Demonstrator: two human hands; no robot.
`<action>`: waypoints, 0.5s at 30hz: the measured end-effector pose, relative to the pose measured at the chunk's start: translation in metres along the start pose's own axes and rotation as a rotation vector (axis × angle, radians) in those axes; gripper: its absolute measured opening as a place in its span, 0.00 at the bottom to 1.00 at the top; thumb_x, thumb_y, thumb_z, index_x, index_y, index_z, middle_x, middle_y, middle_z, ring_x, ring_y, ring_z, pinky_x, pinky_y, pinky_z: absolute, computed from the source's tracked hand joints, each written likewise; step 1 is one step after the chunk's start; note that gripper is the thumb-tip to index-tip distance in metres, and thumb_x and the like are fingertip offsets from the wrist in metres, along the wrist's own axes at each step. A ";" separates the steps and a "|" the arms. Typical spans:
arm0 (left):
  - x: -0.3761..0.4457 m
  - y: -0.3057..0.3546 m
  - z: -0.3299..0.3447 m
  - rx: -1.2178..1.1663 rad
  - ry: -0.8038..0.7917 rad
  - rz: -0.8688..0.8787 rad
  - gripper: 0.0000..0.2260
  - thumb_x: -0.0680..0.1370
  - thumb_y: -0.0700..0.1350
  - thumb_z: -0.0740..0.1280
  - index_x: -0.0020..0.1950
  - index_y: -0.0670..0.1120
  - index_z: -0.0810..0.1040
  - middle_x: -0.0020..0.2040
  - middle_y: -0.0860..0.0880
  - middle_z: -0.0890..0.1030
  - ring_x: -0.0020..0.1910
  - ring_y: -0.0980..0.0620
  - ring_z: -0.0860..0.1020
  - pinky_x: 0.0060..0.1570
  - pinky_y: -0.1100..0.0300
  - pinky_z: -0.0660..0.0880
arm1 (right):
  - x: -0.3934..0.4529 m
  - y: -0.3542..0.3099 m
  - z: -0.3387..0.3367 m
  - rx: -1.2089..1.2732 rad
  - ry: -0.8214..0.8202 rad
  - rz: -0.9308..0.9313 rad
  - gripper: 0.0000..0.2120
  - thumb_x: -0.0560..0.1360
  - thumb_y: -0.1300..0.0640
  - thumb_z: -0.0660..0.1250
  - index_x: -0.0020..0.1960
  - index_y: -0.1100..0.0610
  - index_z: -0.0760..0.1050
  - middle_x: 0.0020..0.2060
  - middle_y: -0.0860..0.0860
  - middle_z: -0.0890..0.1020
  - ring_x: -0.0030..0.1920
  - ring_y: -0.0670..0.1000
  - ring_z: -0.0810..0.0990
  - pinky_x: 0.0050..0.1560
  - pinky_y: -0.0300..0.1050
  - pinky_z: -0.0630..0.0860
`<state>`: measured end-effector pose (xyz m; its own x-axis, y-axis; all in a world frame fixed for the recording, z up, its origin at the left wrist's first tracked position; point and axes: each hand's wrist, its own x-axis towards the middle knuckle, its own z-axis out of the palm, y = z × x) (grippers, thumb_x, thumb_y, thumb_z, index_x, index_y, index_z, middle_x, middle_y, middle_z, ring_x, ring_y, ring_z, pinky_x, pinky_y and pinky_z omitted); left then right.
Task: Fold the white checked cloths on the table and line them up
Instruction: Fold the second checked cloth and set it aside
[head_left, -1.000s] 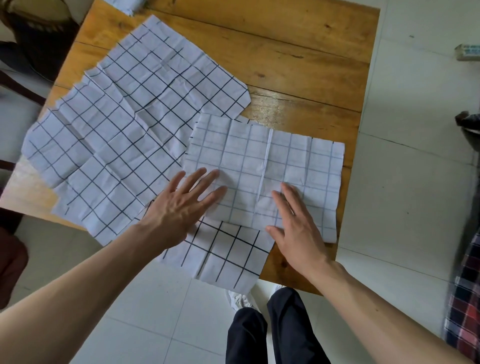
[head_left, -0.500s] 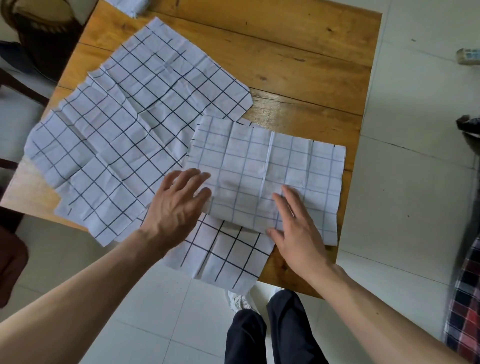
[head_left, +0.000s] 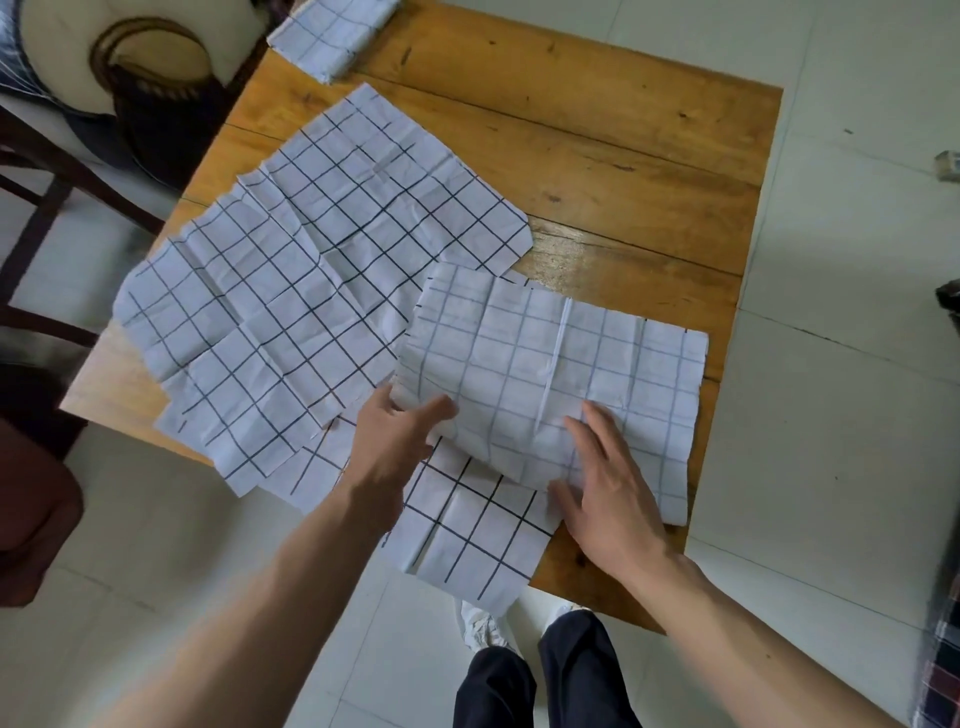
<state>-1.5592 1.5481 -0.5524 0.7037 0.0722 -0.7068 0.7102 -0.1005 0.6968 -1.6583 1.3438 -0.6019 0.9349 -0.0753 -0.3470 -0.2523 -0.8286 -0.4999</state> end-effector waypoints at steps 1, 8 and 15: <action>-0.002 0.000 0.005 -0.026 0.052 0.007 0.22 0.68 0.46 0.79 0.59 0.45 0.78 0.50 0.46 0.83 0.49 0.49 0.82 0.43 0.57 0.76 | 0.001 0.000 0.000 -0.001 0.000 -0.005 0.31 0.79 0.55 0.68 0.78 0.54 0.58 0.80 0.49 0.51 0.80 0.49 0.46 0.72 0.39 0.55; 0.000 0.010 0.021 0.218 0.314 0.262 0.04 0.75 0.42 0.71 0.42 0.44 0.79 0.34 0.49 0.79 0.31 0.55 0.74 0.34 0.57 0.73 | 0.003 -0.012 -0.010 0.071 -0.007 -0.006 0.29 0.81 0.51 0.63 0.78 0.53 0.57 0.80 0.49 0.51 0.80 0.49 0.47 0.76 0.43 0.54; -0.038 0.075 0.011 0.366 -0.060 0.583 0.02 0.74 0.45 0.69 0.45 0.51 0.79 0.45 0.55 0.83 0.46 0.51 0.82 0.48 0.55 0.80 | 0.021 -0.061 -0.089 0.256 0.178 -0.189 0.28 0.80 0.56 0.65 0.78 0.52 0.59 0.79 0.48 0.57 0.79 0.47 0.54 0.72 0.43 0.61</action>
<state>-1.5328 1.5272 -0.4751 0.9587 -0.1488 -0.2423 0.1564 -0.4355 0.8865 -1.6013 1.3431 -0.5079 0.9941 -0.0479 -0.0972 -0.1040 -0.6730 -0.7323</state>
